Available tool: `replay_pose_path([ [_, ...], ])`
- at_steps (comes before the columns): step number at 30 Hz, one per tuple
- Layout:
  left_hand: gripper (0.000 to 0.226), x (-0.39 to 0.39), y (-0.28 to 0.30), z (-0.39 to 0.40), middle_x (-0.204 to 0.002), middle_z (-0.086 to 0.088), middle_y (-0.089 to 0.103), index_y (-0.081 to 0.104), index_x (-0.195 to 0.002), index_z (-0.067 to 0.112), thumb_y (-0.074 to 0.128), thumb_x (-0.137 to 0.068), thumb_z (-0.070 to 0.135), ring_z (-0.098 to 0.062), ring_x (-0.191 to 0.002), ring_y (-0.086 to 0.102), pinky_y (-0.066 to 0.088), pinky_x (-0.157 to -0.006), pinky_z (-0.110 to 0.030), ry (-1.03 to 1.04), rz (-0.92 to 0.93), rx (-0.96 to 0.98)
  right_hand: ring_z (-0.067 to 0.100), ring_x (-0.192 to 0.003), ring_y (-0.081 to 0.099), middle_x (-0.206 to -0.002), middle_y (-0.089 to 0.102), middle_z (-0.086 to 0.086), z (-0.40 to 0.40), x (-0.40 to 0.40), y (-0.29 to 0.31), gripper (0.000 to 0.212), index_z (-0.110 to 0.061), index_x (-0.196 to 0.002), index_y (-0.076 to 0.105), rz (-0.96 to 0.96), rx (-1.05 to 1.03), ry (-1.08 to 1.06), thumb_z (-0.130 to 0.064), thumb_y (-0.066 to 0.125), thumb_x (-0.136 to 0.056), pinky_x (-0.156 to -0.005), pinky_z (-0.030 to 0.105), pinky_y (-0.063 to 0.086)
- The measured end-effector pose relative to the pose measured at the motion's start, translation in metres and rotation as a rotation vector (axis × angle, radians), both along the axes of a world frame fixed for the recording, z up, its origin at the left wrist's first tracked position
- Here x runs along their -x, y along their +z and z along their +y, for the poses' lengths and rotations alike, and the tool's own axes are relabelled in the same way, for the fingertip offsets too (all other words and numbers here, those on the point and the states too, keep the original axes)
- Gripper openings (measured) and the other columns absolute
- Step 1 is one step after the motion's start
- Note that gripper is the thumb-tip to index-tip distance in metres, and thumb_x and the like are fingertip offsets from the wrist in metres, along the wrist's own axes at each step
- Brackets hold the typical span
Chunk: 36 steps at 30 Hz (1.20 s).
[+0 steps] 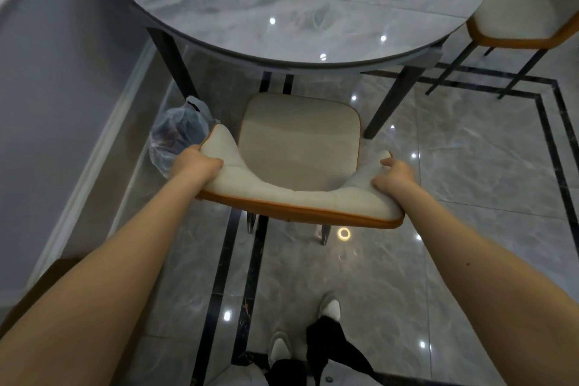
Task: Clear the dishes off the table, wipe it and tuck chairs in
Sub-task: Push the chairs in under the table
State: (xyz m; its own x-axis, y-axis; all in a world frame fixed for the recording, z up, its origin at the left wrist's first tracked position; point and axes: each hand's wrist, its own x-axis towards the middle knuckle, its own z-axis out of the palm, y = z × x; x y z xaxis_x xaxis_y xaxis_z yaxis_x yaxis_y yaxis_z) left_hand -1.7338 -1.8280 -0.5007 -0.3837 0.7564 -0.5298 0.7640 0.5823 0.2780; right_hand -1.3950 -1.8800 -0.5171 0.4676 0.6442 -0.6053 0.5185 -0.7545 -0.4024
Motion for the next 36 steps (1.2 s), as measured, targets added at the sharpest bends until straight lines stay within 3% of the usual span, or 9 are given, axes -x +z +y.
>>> replay_pose_path([
  [2, 0.062, -0.006, 0.000, 0.024, -0.130, -0.016, 0.048, 0.033, -0.143, 0.018, 0.058, -0.088, 0.035, -0.036, -0.107, 0.054, 0.036, -0.050, -0.032, -0.001, 0.006, -0.007, 0.033, -0.120, 0.049, -0.138, 0.043, 0.014, 0.024, -0.007, -0.002, 0.059, -0.023, -0.141, 0.037, 0.006, -0.014, 0.001, -0.011, 0.058, -0.088, -0.102, 0.045, 0.043],
  [8, 0.066, -0.023, -0.002, 0.085, -0.136, -0.016, 0.046, 0.032, -0.144, 0.016, 0.058, -0.088, 0.038, -0.035, -0.116, 0.050, 0.043, -0.091, -0.043, 0.009, 0.002, -0.018, 0.030, -0.117, 0.051, -0.135, 0.046, 0.014, 0.094, -0.027, 0.001, 0.055, -0.021, -0.140, 0.039, -0.020, -0.049, 0.051, -0.010, 0.055, -0.089, -0.095, 0.040, 0.045],
  [20, 0.067, -0.058, -0.003, 0.181, -0.143, -0.016, 0.041, 0.034, -0.145, 0.018, 0.060, -0.086, 0.034, -0.038, -0.126, 0.043, 0.038, -0.101, -0.042, 0.119, -0.036, -0.039, 0.031, -0.119, 0.051, -0.136, 0.047, 0.013, 0.215, -0.067, 0.005, 0.052, -0.018, -0.139, 0.043, -0.015, -0.061, 0.132, -0.007, 0.052, -0.089, -0.095, 0.037, 0.045],
  [29, 0.064, -0.065, -0.005, 0.207, -0.145, -0.017, 0.039, 0.033, -0.145, 0.019, 0.057, -0.087, 0.032, -0.039, -0.131, 0.037, 0.035, -0.104, -0.042, 0.118, 0.020, -0.039, 0.032, -0.118, 0.051, -0.135, 0.047, 0.013, 0.252, -0.073, -0.002, 0.048, -0.014, -0.135, 0.048, -0.048, -0.039, 0.132, -0.004, 0.050, -0.088, -0.095, 0.037, 0.046],
  [32, 0.063, -0.066, -0.006, 0.207, -0.143, -0.017, 0.041, 0.033, -0.144, 0.019, 0.056, -0.087, 0.031, -0.040, -0.126, 0.041, 0.038, -0.099, -0.044, 0.104, 0.010, -0.034, 0.032, -0.118, 0.051, -0.135, 0.048, 0.013, 0.254, -0.074, 0.000, 0.049, -0.015, -0.134, 0.048, -0.073, -0.040, 0.140, -0.004, 0.050, -0.087, -0.097, 0.039, 0.047],
  [36, 0.058, -0.066, -0.003, 0.205, -0.137, -0.016, 0.046, 0.036, -0.141, 0.018, 0.053, -0.088, 0.033, -0.040, -0.121, 0.047, 0.040, -0.093, -0.044, 0.078, 0.024, -0.018, 0.032, -0.116, 0.051, -0.136, 0.045, 0.013, 0.251, -0.074, 0.004, 0.056, -0.015, -0.141, 0.037, -0.073, -0.026, 0.140, -0.011, 0.053, -0.087, -0.087, 0.036, 0.047],
])
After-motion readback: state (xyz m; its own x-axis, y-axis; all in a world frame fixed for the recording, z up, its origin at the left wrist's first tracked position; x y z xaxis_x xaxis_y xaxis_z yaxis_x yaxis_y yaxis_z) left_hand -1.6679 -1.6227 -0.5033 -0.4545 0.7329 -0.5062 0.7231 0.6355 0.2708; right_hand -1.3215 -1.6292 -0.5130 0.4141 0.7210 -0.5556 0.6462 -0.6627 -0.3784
